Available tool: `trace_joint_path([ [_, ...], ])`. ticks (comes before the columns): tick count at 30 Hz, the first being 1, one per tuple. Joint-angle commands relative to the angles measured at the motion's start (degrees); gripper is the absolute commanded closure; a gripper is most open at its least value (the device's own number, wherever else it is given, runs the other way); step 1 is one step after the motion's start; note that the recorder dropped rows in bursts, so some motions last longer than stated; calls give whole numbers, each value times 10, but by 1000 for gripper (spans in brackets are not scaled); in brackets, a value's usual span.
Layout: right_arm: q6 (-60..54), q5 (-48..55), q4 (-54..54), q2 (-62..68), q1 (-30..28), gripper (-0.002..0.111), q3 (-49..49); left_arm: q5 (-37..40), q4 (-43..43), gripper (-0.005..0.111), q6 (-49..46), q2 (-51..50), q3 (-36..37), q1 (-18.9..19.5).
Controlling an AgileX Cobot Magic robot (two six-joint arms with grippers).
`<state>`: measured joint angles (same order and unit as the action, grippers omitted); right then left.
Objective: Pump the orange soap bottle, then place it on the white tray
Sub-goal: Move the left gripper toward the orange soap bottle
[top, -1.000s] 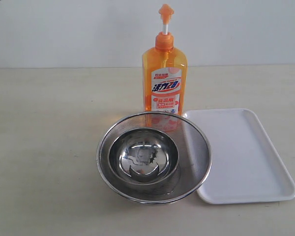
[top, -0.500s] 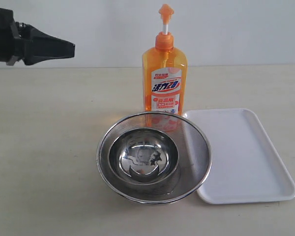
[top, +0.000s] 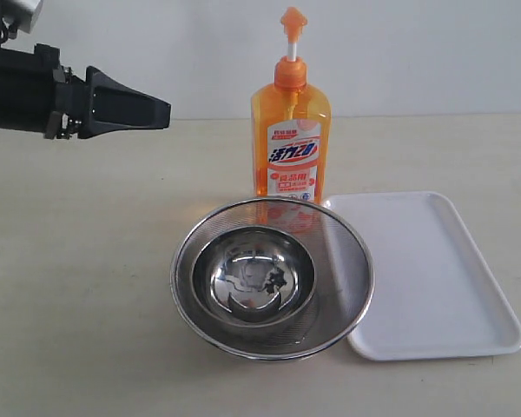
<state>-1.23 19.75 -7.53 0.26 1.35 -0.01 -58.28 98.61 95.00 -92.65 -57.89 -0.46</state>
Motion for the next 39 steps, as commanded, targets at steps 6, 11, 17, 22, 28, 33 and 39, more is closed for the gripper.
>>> trace_joint_path([
  [6,-1,-6,3,-3,-2,108,0,28,-3,9,-22,0,-3,-2],
  [11,-1,-6,3,-3,-2,108,0,-13,-11,10,-186,0,-3,-2],
  [17,-1,-6,3,-3,-2,108,0,-34,-31,10,-438,-12,-3,-2],
  [22,-1,-6,3,-3,-2,108,0,-41,-117,10,-486,-68,-3,-2],
  [28,-1,-6,3,-3,-2,108,0,-111,-191,10,-569,-163,-7,-2],
  [33,-1,-6,3,-3,-2,108,0,-117,-199,10,-569,-227,-36,-6],
  [39,-1,-6,3,-3,-2,108,0,-117,-168,10,-545,-277,-115,-48],
])
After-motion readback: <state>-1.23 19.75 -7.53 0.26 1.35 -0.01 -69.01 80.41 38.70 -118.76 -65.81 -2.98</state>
